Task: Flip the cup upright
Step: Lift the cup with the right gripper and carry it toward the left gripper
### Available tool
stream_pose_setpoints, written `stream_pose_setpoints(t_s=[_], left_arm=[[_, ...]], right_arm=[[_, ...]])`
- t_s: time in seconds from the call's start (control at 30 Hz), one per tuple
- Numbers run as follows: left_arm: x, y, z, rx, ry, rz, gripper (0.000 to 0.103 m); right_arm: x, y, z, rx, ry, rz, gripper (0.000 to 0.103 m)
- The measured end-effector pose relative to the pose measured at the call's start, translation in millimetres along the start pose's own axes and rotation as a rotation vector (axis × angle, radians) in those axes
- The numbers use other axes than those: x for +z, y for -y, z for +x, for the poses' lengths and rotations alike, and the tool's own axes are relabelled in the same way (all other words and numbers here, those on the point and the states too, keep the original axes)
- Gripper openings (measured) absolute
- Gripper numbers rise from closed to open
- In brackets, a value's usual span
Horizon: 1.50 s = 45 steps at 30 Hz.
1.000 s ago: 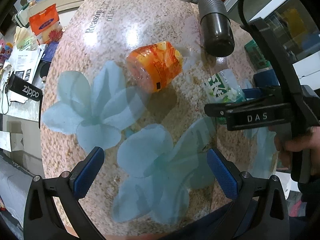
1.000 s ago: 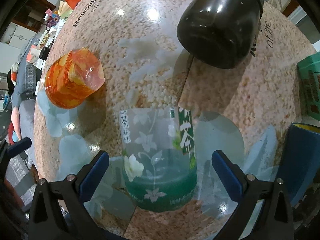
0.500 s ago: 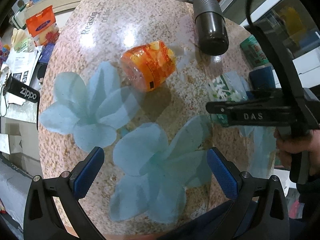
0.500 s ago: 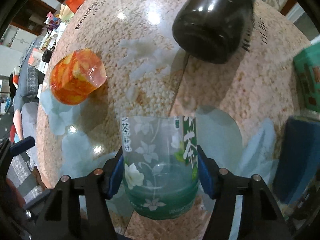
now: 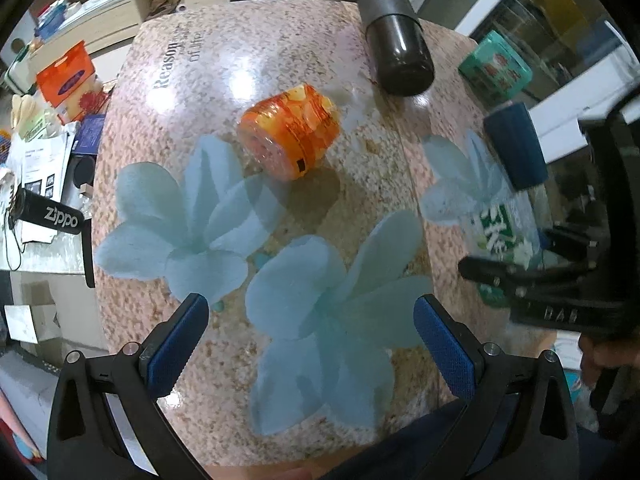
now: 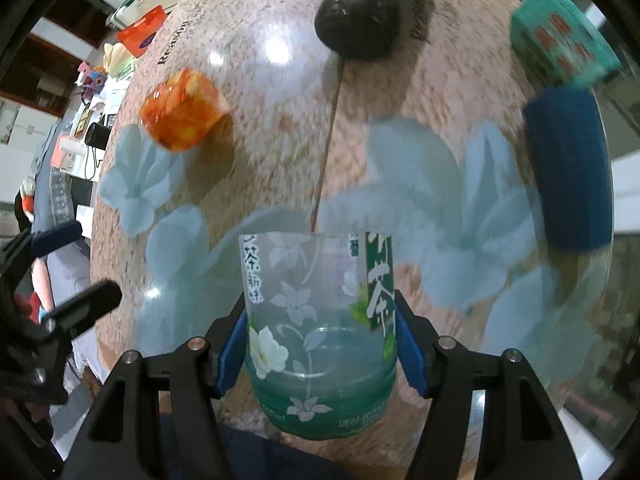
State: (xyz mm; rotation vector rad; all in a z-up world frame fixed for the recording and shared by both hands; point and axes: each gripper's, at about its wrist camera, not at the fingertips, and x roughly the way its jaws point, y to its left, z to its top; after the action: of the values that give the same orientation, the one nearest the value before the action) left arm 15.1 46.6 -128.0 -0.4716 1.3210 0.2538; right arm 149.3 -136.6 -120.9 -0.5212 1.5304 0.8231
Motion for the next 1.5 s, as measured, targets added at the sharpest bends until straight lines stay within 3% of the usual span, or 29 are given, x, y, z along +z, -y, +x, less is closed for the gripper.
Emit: stream_pose_setpoints(t_s=[0.43,0.97,1.13,1.33,1.5], left_arm=[[-24,6,19,-0.014,-0.050,0.095,0.103],[-31,7,30,-0.024,-0.070,0.108,0.103],[-30,5,28,-0.024,-0.070,0.101,0.103],[-30,2,24,-0.028,-0.067,0.098,0.103],[-31,4,18,-0.028,-0.058,0.109,0.103]], right_arm=[[-68,-2,32,-0.012,-0.047,0.104,0.063],[-66,-33,48,-0.068,-0.043,0.092,0.064],[-61,-43,51,-0.074,-0.042,0.096,0.082],[-57,-36,39,-0.062,-0.028,0.103,0.094],[-60,-35,26,-0.064,-0.005,0.100,0.096]])
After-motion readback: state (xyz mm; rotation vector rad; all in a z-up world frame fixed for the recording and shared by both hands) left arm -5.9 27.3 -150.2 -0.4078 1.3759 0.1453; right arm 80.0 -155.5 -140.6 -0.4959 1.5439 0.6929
